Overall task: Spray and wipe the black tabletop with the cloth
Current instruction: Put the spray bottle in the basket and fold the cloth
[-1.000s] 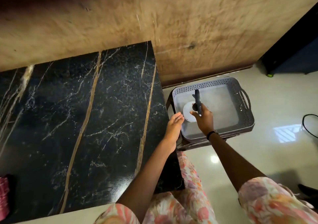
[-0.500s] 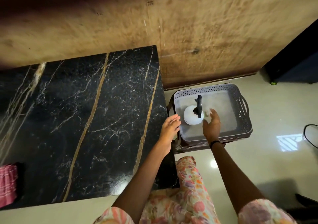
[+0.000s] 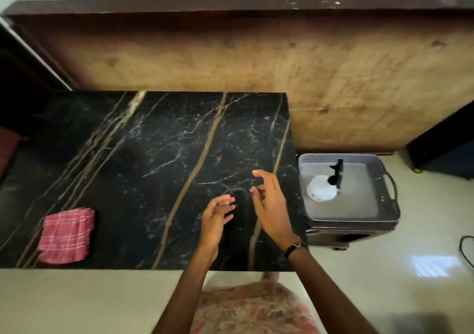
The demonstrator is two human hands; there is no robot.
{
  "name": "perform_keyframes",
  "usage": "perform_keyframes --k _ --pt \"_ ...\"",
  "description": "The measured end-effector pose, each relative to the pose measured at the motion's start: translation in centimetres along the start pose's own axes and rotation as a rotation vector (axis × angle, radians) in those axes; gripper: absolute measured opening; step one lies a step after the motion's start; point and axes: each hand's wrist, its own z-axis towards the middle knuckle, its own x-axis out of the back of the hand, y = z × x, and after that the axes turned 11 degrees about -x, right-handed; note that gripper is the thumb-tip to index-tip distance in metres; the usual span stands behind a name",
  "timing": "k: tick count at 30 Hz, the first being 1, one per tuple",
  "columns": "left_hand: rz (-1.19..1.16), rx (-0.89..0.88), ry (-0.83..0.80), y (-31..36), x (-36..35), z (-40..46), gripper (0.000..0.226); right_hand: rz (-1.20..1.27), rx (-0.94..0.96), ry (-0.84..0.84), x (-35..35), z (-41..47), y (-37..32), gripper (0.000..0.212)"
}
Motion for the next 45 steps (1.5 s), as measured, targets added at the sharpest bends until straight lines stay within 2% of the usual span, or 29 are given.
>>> perform_keyframes --k 6,10,13,16,21,24,27,29,32,34,38,40,45 --pt "0.211 -0.117 0.223 1.1 18.3 -0.6 0.016 -0.068 0.092 -0.277 -15.9 -2.3 -7.0 0.033" --pt "0.394 -0.181 0.336 1.9 29.8 -0.5 0.018 -0.092 0.052 -0.434 -26.3 -4.1 -10.8 0.032" --pt "0.555 -0.206 0.467 2.5 35.7 0.0 0.024 -0.127 -0.078 -0.516 -32.5 -5.3 -12.6 0.036" --pt "0.596 -0.152 0.521 2.7 39.1 1.4 0.025 -0.145 -0.264 -0.532 -36.9 -5.9 -13.7 0.047" --pt "0.557 0.036 0.395 1.6 41.9 3.3 0.039 -0.054 -0.497 -0.43 -41.2 -6.2 -14.2 0.061" --pt "0.541 0.057 0.352 1.4 42.5 3.3 0.043 -0.003 -0.602 -0.359 -42.5 -6.1 -14.0 0.068" --pt "0.436 0.094 0.348 1.9 42.8 3.4 0.045 -0.011 -0.653 -0.345 -42.8 -5.9 -13.9 0.053" --pt "0.339 0.13 0.327 2.2 42.9 3.5 0.048 -0.04 -0.651 -0.38 -42.7 -5.8 -14.0 0.045" --pt "0.297 0.172 0.281 1.8 43.4 3.7 0.051 -0.109 -0.568 -0.392 -42.3 -5.9 -14.0 0.045" --pt "0.255 0.177 0.233 1.6 43.1 3.7 0.045 -0.069 -0.539 -0.375 -41.3 -6.2 -14.0 0.041" --pt "0.126 0.131 0.129 2.9 40.8 3.3 0.025 0.197 -0.601 -0.401 -36.9 -6.6 -14.0 0.03" --pt "0.094 0.105 0.073 3.4 38.8 3.3 0.025 0.315 -0.609 -0.417 -33.9 -6.7 -14.1 0.027" --pt "0.071 0.077 -0.109 4.4 31.6 3.2 0.026 0.416 -0.573 -0.323 -25.8 -6.8 -13.2 0.045"
